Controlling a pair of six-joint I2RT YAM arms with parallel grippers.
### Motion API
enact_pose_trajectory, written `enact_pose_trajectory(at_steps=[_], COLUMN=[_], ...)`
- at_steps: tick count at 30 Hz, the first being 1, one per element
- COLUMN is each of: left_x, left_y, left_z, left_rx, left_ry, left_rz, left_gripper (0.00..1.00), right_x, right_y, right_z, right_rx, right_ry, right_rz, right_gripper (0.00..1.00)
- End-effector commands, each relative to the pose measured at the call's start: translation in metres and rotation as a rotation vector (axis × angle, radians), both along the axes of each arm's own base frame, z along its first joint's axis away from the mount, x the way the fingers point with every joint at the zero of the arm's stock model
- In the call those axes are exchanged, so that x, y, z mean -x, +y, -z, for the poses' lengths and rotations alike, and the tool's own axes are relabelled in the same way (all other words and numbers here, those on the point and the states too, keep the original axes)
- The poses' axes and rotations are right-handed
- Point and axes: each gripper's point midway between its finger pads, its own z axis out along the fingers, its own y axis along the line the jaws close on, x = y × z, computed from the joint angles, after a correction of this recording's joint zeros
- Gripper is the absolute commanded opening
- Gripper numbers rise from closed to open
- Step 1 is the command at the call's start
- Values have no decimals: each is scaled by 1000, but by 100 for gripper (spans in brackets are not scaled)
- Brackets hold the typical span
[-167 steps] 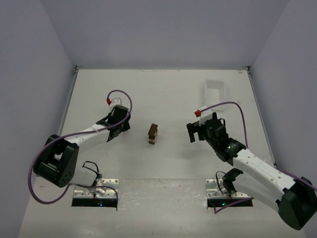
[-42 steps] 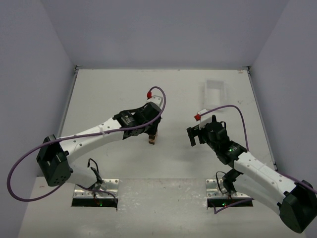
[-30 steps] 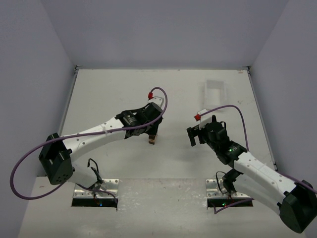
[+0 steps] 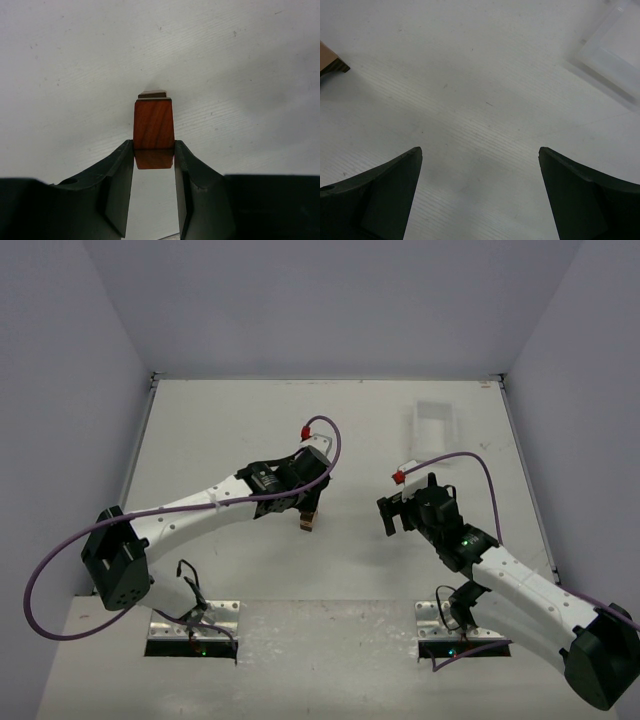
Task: Build the wood block tower
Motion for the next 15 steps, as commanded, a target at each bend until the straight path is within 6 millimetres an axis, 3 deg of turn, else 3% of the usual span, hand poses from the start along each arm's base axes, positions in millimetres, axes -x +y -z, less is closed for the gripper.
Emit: enact_pose_trajectory(at_steps=[1,15], left_x=[-8,-8], left_y=[-9,-12], left_z=[-18,-17], left_rx=[32,32], left_ry=[-47,-45], left_rz=[1,9], left_gripper=[29,34], right_x=[-11,-11], right_y=[5,6], right_z=[-24,-25], right_rx=[-35,-36], right_ry=[-60,-63], right_rz=[8,3], right_gripper=[99,99])
